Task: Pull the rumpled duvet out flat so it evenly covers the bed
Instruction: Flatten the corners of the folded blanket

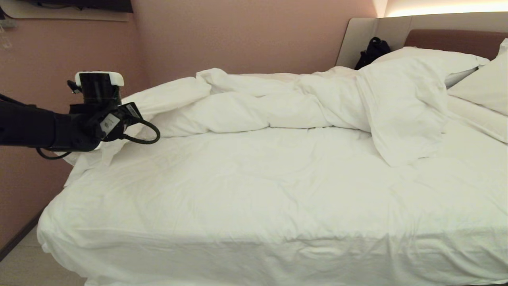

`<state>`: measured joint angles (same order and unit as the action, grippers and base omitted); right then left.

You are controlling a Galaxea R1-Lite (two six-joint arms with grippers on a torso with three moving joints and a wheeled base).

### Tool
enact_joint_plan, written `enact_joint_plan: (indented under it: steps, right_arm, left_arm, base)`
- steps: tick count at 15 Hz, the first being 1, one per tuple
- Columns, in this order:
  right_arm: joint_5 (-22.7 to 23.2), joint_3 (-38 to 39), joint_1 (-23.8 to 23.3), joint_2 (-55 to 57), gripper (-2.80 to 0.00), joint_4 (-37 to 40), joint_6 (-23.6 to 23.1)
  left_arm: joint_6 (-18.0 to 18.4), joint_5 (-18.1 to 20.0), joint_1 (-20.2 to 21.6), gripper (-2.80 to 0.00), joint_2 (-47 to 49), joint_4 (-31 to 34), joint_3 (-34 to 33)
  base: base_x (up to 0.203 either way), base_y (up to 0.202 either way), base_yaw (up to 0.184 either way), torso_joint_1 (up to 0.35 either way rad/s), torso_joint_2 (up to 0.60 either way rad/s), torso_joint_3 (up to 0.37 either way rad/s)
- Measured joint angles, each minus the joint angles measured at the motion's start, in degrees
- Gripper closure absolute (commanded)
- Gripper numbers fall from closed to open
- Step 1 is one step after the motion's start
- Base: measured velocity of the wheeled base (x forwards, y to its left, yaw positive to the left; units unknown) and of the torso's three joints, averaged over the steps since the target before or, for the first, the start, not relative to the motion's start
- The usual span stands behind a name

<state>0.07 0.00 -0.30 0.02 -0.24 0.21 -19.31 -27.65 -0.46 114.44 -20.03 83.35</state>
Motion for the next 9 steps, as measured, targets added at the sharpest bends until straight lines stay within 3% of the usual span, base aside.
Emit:
enact_joint_plan:
  steps: [9]
  right_arm:
    - [0.0, 0.0, 0.0, 0.0, 0.0, 0.0, 0.0]
  left_arm:
    - [-0.1, 1.6, 5.5, 0.0, -9.8, 2.0, -0.9]
  base:
    - [0.0, 0.0, 0.0, 0.0, 0.0, 0.0]
